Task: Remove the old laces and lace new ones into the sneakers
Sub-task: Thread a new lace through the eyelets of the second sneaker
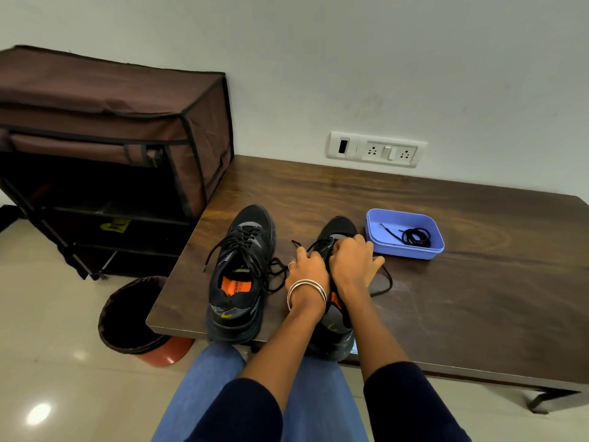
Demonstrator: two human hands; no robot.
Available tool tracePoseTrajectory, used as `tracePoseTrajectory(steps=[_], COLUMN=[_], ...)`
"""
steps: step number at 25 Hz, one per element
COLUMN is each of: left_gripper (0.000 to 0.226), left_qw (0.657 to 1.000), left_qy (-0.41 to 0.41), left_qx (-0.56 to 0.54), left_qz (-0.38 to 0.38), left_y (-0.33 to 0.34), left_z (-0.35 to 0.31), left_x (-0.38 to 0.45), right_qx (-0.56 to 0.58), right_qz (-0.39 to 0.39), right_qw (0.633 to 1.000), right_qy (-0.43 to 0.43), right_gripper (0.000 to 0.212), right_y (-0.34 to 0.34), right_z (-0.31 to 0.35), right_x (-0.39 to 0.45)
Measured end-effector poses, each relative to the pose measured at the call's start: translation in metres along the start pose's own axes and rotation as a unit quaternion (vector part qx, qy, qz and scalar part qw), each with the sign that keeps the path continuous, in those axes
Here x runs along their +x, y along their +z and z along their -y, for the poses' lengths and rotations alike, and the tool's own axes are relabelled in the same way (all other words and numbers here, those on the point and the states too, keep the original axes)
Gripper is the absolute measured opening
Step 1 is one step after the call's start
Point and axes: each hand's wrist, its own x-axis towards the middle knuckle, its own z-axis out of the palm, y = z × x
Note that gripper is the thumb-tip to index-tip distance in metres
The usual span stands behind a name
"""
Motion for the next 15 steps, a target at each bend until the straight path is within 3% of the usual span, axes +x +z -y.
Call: tracePoseTrajectory(steps=[2, 4, 7, 8, 10, 13, 15], left_gripper=[0.026, 0.025, 0.025, 0.026, 0.025, 0.025, 0.025], left_qw=[1.000, 0.999, 0.999, 0.999, 0.999, 0.999, 0.999], left_qy=[0.004, 0.010, 0.011, 0.012, 0.014, 0.019, 0.020], left_qx=[0.021, 0.041, 0.038, 0.038, 0.035, 0.033, 0.030], left_qz=[-0.009, -0.019, -0.028, -0.031, -0.039, -0.036, -0.036], left_y=[0.001, 0.004, 0.007, 0.008, 0.009, 0.008, 0.007], left_z=[0.000, 0.001, 0.002, 0.002, 0.002, 0.002, 0.003], left_x=[0.001, 0.002, 0.003, 0.002, 0.001, 0.002, 0.001], right_qx=[0.086, 0.242, 0.541, 0.594, 0.638, 0.617, 0.494], right_qz=[-0.018, -0.032, -0.066, -0.095, -0.169, -0.262, -0.257], right_qw=[0.996, 0.964, 0.816, 0.775, 0.730, 0.717, 0.788], right_qy=[0.026, 0.101, 0.192, 0.191, 0.179, 0.191, 0.264], right_gripper=[0.012, 0.011, 0.009, 0.009, 0.005, 0.005, 0.009], right_y=[-0.003, -0.007, -0.020, -0.027, -0.046, -0.070, -0.073], right_z=[-0.003, -0.009, -0.014, -0.017, -0.022, -0.027, -0.029], right_x=[-0.002, -0.005, -0.018, -0.020, -0.017, -0.008, -0.004])
